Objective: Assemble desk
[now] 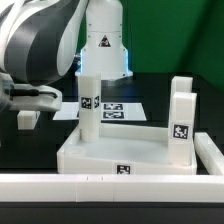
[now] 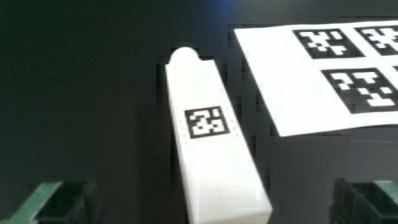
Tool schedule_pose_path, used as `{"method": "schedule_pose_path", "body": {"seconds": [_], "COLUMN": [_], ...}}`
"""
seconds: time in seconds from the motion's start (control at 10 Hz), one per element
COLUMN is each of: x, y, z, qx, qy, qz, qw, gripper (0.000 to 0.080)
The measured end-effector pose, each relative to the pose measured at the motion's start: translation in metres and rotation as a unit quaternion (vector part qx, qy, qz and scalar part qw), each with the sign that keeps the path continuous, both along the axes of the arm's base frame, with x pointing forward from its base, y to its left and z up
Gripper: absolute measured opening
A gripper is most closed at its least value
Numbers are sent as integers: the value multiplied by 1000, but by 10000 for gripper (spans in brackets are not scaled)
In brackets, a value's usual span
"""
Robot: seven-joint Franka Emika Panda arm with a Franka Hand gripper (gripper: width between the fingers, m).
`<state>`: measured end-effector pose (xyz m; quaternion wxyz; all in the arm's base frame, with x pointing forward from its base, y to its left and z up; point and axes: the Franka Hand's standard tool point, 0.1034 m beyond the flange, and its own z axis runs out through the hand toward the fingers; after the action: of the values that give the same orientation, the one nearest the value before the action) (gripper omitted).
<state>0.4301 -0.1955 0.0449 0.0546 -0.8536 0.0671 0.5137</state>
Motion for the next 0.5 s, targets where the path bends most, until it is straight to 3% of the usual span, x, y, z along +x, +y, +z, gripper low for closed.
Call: {"method": "schedule_pose_path", "body": {"seconds": [0.2,0.5], "x": [-4,-15], "y": [0,7], "z": [-12,-27], "qx": [-10,-8], "qy": [-9,2], "qz": [2,1], "qw": [1000,1000], "gripper": [649,649]}}
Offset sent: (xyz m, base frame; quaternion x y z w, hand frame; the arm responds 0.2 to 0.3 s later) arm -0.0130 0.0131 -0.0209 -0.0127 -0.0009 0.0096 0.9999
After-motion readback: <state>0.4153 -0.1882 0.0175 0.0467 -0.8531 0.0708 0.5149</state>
